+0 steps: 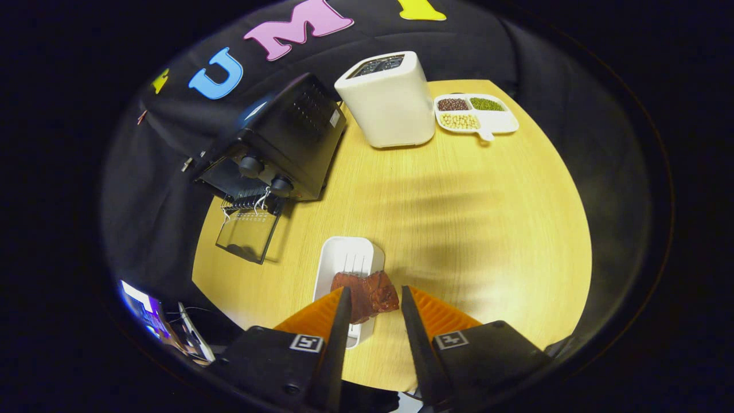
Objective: Open the toaster oven, put the food inside, and close the toaster oven door.
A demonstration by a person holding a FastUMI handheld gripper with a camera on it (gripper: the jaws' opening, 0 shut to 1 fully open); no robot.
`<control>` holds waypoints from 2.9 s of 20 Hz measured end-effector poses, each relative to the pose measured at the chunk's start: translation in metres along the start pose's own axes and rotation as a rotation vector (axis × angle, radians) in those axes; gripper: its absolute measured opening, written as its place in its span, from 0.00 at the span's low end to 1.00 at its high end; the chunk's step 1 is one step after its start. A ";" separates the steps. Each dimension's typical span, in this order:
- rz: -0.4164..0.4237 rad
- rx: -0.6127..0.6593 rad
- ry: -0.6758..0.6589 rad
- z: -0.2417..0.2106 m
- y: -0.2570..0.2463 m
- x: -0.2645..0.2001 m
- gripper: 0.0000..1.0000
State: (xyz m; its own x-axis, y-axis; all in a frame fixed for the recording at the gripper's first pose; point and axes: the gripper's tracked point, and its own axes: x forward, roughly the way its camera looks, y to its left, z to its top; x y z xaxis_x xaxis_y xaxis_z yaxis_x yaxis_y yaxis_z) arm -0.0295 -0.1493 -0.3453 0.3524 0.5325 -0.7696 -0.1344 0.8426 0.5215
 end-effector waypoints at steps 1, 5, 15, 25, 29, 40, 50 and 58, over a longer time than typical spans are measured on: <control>0.013 0.012 0.007 -0.001 -0.002 0.000 0.46; 0.135 0.096 -0.007 0.003 0.016 -0.010 0.20; 0.108 0.017 -0.227 0.029 0.059 -0.062 0.15; 0.227 0.003 -0.426 0.039 0.216 -0.074 0.15; 0.264 0.018 -0.465 0.039 0.270 -0.055 0.15; 0.237 0.174 -0.576 0.074 0.336 0.052 0.15; 0.182 0.403 -0.626 0.133 0.323 0.132 0.15; 0.030 0.372 -0.584 0.134 0.275 0.161 0.23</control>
State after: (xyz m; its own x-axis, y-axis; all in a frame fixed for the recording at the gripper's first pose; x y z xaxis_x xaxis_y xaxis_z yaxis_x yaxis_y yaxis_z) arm 0.1141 0.1571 -0.2766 0.8085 0.3369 -0.4826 0.1375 0.6891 0.7115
